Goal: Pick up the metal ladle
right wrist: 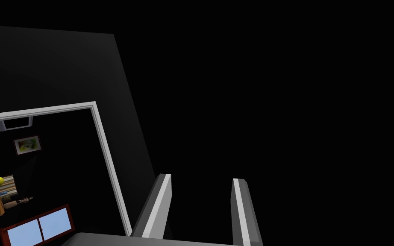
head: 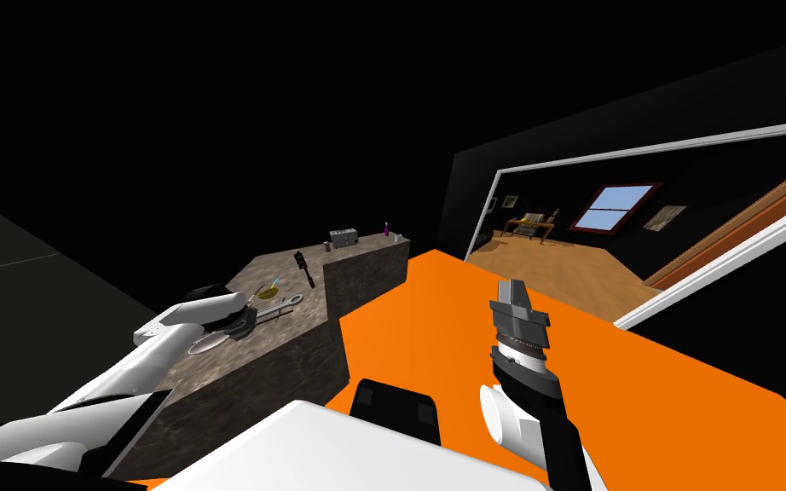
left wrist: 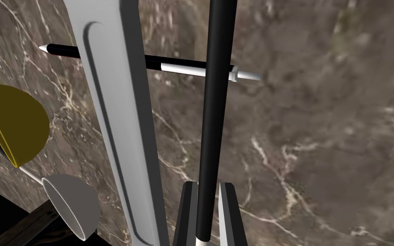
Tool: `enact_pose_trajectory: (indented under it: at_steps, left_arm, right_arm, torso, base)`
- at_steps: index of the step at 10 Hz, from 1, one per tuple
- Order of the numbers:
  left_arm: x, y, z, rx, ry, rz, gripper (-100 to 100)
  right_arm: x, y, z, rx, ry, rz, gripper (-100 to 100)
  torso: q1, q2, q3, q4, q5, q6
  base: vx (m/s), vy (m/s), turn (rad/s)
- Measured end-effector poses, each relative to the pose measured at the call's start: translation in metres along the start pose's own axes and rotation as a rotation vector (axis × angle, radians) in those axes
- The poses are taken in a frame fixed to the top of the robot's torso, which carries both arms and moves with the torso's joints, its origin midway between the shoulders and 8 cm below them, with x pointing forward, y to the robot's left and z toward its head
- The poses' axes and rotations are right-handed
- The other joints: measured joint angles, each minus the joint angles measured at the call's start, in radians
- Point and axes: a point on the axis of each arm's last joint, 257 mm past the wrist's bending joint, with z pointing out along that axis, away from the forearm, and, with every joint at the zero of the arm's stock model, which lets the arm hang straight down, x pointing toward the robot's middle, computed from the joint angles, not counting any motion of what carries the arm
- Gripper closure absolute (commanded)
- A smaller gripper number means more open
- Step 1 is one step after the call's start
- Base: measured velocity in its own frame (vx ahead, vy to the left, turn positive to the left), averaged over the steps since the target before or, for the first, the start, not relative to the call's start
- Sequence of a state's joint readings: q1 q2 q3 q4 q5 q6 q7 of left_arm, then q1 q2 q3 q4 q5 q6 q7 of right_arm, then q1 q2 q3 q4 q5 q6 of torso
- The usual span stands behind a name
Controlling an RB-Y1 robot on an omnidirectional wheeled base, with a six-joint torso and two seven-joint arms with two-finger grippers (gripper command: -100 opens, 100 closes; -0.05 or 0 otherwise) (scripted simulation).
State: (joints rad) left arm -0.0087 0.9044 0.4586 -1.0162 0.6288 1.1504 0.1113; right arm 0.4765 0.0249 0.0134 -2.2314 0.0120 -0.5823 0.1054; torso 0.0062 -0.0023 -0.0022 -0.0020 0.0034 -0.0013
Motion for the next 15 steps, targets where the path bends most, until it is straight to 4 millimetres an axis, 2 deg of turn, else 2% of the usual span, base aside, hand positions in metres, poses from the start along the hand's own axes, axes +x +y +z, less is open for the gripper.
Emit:
enact_pose_trajectory:
  at_steps: [7,15]
  left_arm:
    - [-0.019,0.022,-0.011,0.006,-0.019,-0.002,100]
    - [-0.038,0.062,-0.030,-0.002,-0.023,-0.042,100]
  right_arm:
    - [0.000,0.000,0.000,0.000,0.000,0.000,0]
    - [0.000,0.000,0.000,0.000,0.000,0.000,0]
  torso:
    - [-0.001,0.002,0.001,0.000,0.000,0.000]
    - [0.000,0.000,0.000,0.000,0.000,-0.001]
  base:
    - [0.023,0.017,-0.015]
    - [0.034,0.025,-0.025]
